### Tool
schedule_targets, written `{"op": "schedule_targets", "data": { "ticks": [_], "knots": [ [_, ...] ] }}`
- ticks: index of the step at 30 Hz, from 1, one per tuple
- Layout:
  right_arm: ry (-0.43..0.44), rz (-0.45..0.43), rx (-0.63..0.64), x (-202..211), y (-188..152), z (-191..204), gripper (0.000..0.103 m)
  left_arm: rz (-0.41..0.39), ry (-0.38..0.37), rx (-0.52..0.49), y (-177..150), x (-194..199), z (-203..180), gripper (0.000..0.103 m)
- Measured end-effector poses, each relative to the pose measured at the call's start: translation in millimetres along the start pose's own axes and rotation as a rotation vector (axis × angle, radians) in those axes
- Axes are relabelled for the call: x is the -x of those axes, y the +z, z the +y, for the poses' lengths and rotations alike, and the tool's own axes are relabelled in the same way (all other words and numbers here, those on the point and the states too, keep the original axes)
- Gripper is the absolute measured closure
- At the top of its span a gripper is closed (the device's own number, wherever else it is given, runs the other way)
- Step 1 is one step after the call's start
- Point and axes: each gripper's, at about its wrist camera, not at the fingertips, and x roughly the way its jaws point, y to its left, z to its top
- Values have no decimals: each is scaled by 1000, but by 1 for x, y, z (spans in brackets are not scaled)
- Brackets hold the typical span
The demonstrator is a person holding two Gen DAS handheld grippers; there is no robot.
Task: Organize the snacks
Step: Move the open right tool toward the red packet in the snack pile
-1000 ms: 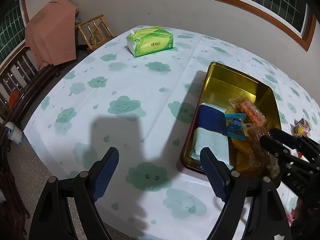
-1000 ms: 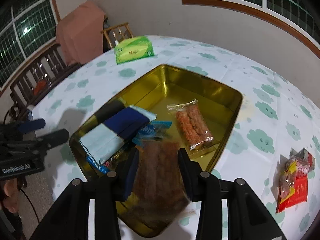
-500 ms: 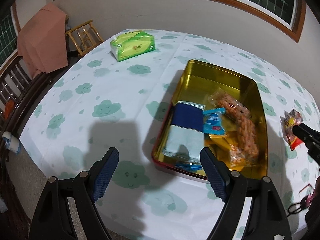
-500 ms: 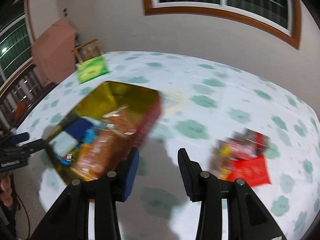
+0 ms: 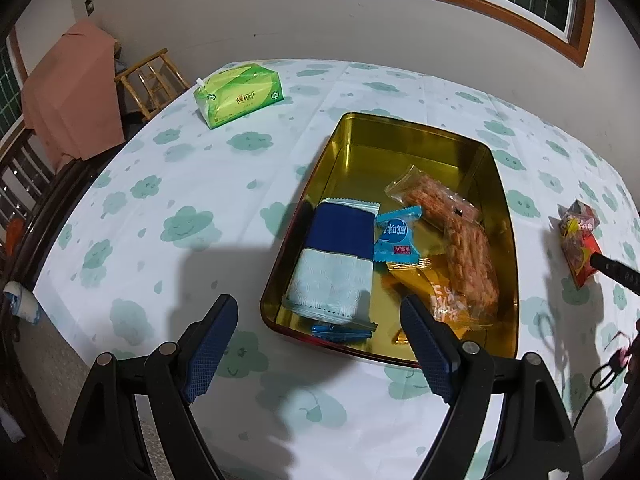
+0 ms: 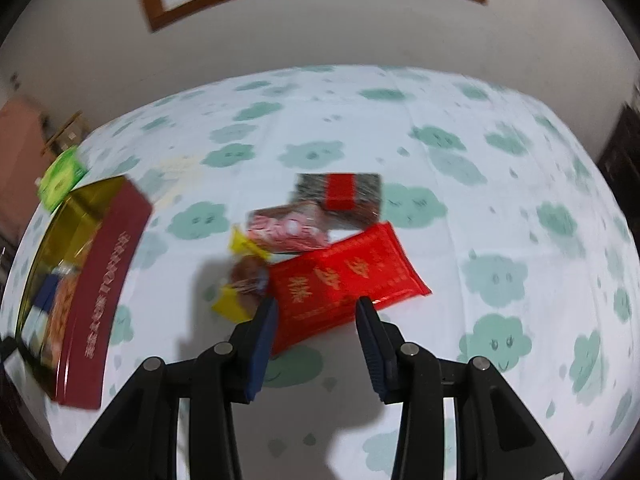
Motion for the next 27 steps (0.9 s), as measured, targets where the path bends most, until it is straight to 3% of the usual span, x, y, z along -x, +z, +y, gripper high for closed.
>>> {"op": "schedule_targets", "data": {
  "ticks": [10, 15, 22, 27],
  "knots": [
    [-107, 62, -293, -20, 18, -11, 61, 22, 3, 21, -2, -11, 9, 22],
    [-173, 54, -372, -25, 27, -3, 48, 26, 2, 20, -3, -13, 10, 22],
    [-324, 57, -357, -36, 33, 6, 45, 31, 0, 36, -1, -17, 15, 22],
    [-314, 32, -316, -32, 29, 5, 45, 23, -1, 37, 1, -16, 14, 22]
  ]
}}
